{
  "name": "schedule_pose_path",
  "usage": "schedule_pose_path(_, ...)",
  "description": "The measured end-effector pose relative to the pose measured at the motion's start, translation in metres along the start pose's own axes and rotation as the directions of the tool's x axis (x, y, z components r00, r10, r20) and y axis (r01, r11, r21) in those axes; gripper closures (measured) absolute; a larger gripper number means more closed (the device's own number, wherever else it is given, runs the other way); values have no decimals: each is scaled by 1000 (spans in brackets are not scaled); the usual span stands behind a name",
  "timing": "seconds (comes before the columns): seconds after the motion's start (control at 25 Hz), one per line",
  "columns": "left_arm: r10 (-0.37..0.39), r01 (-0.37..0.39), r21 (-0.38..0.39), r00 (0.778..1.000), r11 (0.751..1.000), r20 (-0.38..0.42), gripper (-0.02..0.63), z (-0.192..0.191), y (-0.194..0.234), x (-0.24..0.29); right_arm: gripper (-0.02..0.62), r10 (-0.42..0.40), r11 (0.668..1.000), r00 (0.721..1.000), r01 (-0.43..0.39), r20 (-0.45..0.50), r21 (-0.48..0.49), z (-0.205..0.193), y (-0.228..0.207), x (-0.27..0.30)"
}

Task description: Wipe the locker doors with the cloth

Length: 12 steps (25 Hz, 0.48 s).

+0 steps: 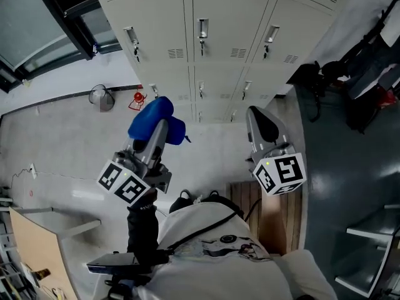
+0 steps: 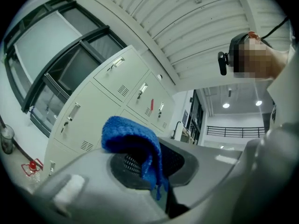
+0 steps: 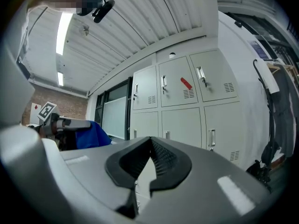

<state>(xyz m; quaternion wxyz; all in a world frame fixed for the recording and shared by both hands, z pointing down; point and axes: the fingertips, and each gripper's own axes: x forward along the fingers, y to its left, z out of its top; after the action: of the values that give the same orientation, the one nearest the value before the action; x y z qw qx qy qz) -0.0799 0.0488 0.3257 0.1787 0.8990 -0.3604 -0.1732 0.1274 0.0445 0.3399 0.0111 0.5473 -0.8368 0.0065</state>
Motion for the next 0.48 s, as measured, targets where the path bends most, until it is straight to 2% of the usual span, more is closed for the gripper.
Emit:
schedule_pose_path(0.08,74,-73,48,997,996,-6,583,2,10,-2,592,-1,1000,1000,1,-16,10,-7,-3,-2)
schedule_pose_path(0.16,176,-173,123,984,977,-10,583,4,22,-5,592,-3,1000,1000,4,-26,19,-13,-8,-7)
schedule_pose_path(0.28,318,-312,234,948,921,16,583,8,43,-7,592,-11,1000,999,12,-36,20,-18,-19,-15)
schedule_pose_path(0.48,470,-460,330,881,824,53,583,16,70,1,592,13,1000,1000,-13,-28,-10,-16,-33,-23)
